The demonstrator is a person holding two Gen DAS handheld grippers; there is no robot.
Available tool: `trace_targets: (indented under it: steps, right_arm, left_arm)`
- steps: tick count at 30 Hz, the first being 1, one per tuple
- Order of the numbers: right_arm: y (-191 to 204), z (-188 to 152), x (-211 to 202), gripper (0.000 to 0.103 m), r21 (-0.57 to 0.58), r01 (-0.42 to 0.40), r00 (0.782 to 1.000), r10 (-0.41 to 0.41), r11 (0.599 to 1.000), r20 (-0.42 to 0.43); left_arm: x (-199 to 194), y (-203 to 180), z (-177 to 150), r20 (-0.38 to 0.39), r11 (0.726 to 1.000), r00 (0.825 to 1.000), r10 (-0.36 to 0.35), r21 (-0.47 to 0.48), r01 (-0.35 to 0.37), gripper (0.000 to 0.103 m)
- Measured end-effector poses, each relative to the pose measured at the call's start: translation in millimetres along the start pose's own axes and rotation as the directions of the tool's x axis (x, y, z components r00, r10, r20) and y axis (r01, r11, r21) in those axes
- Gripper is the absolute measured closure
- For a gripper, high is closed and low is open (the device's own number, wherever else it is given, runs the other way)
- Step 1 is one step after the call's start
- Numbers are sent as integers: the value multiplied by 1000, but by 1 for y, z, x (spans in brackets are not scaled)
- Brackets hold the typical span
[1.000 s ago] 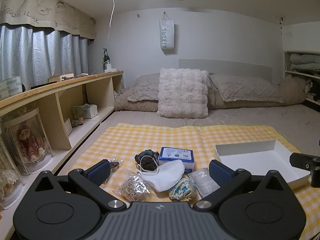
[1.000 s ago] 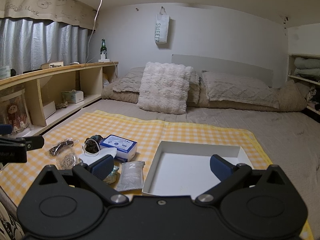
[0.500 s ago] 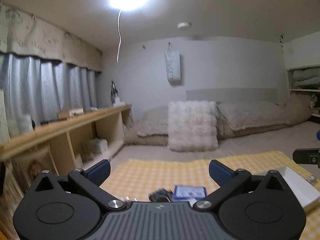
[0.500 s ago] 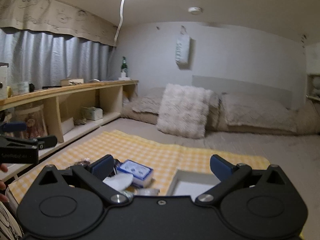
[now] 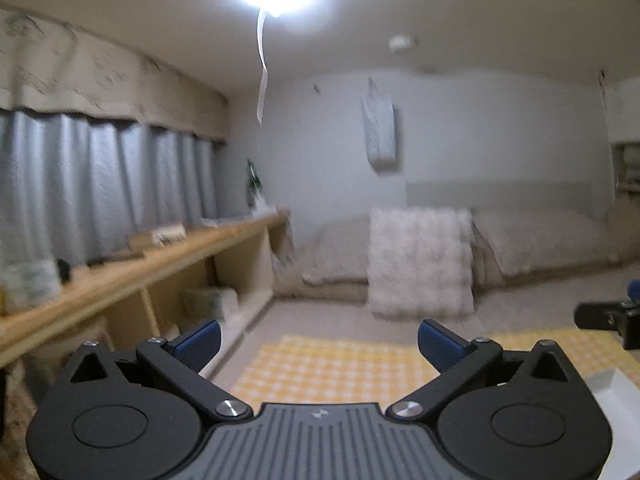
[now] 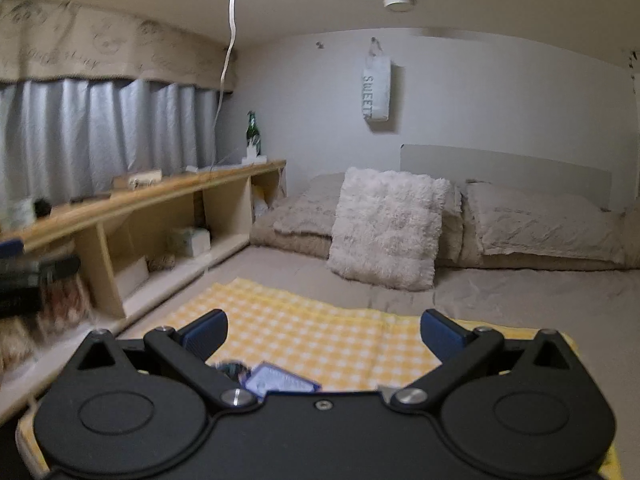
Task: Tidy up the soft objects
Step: 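Grasp the grey pouch with the right tool while the left grasps the beige cord bag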
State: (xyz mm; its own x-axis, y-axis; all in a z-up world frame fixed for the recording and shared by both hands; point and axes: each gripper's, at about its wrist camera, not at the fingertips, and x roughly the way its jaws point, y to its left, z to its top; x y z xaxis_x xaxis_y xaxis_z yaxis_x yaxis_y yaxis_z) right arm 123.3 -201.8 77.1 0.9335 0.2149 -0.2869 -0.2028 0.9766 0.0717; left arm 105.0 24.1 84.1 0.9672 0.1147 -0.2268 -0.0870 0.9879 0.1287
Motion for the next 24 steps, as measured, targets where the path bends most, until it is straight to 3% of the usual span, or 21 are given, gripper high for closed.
trace_targets:
  steps: [6, 15, 18, 22, 24]
  right_arm:
    - [-7, -16, 47, 0, 50, -75, 991, 80, 996, -103]
    - [6, -58, 108, 1, -124, -87, 961, 51, 988, -271]
    - [5, -64, 126, 13, -80, -129, 937, 95, 988, -337]
    - [6, -75, 150, 20, -27, -132, 898, 108, 991, -425]
    - [7, -82, 162, 25, -10, -133, 875, 113, 991, -472]
  left_arm:
    - [52, -2, -31, -164, 999, 986, -10, -38, 3, 0]
    - [121, 21, -83, -414, 991, 910, 7, -116, -61, 0]
    - [142, 26, -103, -500, 986, 866, -1, -146, -83, 0]
    - [162, 29, -131, -614, 976, 789, -4, -175, -131, 0]
    - [168, 29, -143, -651, 972, 759, 8, -174, -160, 0]
